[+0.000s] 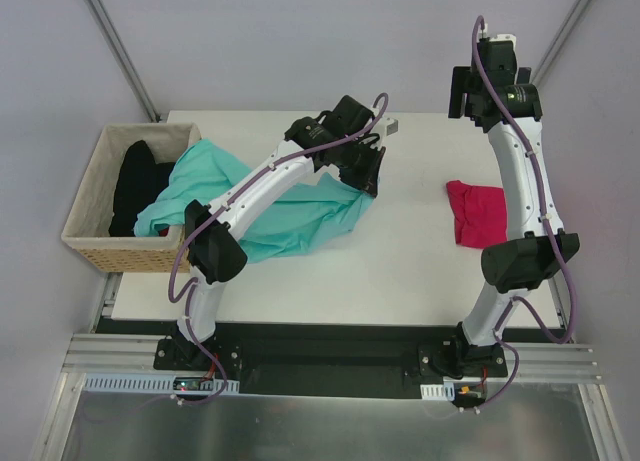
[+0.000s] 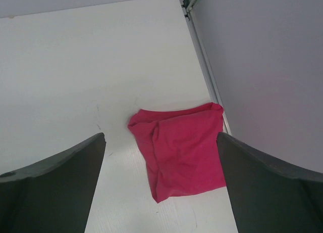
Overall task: Fold and stack the t-shirts
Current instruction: Move the tshirt to the center of the board
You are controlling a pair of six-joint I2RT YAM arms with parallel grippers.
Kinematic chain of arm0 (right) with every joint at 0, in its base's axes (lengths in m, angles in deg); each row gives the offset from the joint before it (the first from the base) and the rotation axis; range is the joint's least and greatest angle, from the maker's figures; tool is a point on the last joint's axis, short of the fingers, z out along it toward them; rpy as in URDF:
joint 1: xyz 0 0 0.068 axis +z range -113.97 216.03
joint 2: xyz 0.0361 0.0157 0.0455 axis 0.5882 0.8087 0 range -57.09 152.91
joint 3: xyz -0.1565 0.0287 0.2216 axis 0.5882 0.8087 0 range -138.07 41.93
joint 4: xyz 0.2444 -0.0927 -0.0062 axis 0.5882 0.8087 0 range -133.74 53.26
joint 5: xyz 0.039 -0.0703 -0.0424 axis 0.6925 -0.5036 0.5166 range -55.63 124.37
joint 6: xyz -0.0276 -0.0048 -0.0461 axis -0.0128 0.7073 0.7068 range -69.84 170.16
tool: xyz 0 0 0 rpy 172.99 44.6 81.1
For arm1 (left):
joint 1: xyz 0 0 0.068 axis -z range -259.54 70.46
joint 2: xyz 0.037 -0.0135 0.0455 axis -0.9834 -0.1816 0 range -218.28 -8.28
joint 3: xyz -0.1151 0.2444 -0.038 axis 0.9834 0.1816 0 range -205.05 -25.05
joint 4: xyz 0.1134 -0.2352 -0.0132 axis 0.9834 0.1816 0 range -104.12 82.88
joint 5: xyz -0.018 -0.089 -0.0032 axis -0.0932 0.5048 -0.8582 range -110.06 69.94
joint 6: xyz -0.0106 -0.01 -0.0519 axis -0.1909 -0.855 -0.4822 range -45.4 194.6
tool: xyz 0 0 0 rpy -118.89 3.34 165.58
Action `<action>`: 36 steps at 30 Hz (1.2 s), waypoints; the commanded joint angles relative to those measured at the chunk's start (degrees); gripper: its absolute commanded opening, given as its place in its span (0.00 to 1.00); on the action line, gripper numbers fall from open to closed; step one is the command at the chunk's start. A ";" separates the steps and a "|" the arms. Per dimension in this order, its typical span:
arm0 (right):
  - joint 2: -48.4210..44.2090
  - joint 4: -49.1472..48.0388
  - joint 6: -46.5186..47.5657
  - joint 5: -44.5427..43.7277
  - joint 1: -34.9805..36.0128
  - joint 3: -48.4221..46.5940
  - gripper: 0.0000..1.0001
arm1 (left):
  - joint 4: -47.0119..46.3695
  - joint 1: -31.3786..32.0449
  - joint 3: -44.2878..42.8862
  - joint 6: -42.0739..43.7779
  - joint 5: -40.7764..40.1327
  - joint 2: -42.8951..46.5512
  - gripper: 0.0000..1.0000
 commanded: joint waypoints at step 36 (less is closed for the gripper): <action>-6.67 -2.88 -5.50 6.95 -12.24 6.89 0.96 | 7.26 9.28 -7.25 3.26 7.22 -8.31 0.00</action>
